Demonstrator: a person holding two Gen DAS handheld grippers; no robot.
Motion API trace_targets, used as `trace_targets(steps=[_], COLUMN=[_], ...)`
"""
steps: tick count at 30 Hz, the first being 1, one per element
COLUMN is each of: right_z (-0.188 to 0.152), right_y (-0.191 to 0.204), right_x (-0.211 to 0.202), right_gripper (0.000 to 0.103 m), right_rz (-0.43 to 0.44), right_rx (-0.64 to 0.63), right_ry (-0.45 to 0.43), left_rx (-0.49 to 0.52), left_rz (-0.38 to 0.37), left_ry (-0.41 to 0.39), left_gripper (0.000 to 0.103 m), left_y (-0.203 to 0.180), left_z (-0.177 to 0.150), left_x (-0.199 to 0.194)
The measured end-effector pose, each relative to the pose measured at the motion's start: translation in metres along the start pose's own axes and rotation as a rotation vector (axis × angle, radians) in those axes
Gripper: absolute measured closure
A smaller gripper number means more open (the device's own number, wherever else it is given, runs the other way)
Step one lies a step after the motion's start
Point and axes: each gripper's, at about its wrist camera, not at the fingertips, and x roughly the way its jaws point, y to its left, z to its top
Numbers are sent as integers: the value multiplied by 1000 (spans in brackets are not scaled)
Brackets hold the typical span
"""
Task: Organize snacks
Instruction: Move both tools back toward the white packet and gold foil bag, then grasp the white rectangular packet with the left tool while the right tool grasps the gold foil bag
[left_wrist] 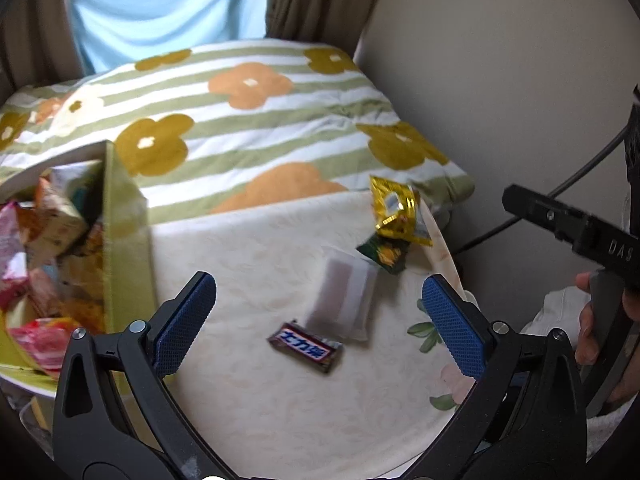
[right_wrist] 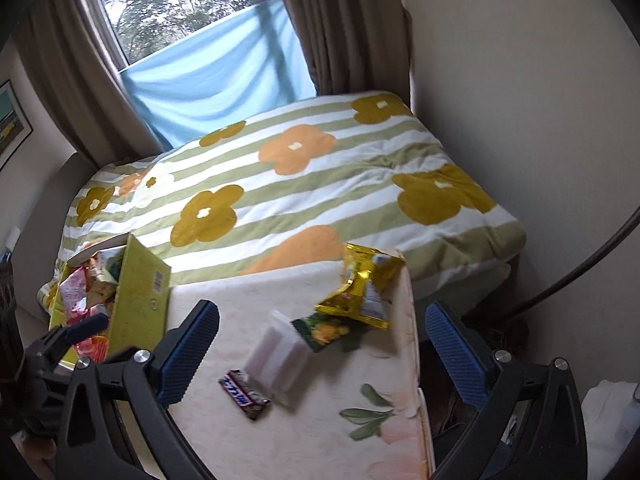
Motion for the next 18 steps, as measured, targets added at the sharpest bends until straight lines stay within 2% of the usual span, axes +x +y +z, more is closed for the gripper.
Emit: trace_targets(steps=[6,14,18], right_z=[-2,2,10], right_y=[-25,-46,-46], right_x=[24,88,125], right_gripper=[0,0,15], right_rz=[5,35,32], right_rx=[18,67,82], right_ry=[44,115,162], left_rx=[18,59,89], left_rz=[4,2,7], left_ry=[109,219,247], left_gripper=[0,1,1], left_y=[-28,-33,-32], left_z=[-8,-20,-22], left_x=[56,115,140])
